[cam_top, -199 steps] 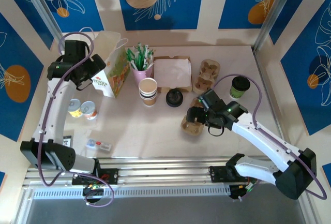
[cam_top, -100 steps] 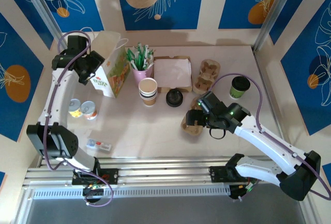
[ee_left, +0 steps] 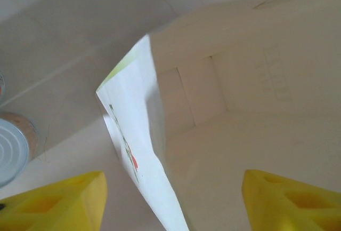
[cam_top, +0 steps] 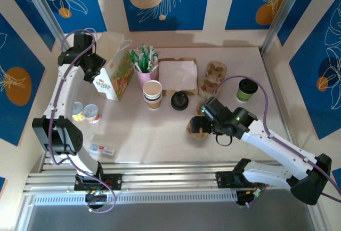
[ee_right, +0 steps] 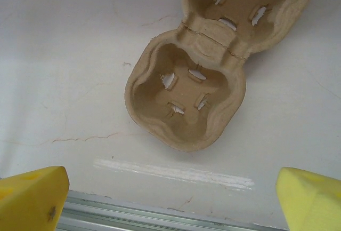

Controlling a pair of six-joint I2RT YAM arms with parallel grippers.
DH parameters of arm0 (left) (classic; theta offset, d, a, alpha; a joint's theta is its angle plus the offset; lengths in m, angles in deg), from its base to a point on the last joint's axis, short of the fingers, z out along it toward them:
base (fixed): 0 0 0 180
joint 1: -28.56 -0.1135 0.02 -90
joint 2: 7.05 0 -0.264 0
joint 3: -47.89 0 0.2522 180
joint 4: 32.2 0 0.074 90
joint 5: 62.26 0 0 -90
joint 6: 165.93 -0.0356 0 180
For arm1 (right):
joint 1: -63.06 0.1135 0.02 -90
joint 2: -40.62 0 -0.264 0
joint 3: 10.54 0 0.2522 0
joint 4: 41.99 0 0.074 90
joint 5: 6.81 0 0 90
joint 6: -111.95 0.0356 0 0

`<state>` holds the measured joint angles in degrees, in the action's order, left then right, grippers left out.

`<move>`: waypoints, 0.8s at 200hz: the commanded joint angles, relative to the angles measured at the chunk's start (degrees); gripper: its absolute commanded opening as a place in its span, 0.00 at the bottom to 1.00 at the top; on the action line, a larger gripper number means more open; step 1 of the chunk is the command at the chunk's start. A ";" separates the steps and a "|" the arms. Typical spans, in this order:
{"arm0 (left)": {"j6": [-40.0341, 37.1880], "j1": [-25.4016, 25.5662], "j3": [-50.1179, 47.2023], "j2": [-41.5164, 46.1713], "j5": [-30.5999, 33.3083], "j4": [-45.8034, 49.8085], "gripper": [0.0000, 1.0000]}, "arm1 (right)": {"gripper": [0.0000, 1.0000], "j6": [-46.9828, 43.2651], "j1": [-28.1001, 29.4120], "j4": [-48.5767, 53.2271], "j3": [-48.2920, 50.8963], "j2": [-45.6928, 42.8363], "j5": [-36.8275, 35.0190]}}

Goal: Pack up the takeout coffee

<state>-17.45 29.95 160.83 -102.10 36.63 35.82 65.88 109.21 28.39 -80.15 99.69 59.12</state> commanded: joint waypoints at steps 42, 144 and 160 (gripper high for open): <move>-0.54 -0.86 1.98 -1.64 2.21 2.17 0.47 | 1.00 -0.68 0.78 1.30 -1.80 -0.43 -0.98; -1.26 -1.56 13.11 -1.67 2.08 3.73 0.00 | 1.00 0.02 2.14 2.17 -2.36 -0.46 -2.06; -1.44 -1.76 16.48 -1.63 -0.10 4.02 0.00 | 1.00 0.02 2.41 2.44 -2.72 -0.47 -2.53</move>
<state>-17.96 29.42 171.49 -104.00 38.48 38.62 65.72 111.05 29.13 -80.33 99.66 58.05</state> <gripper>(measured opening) 0.047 0.997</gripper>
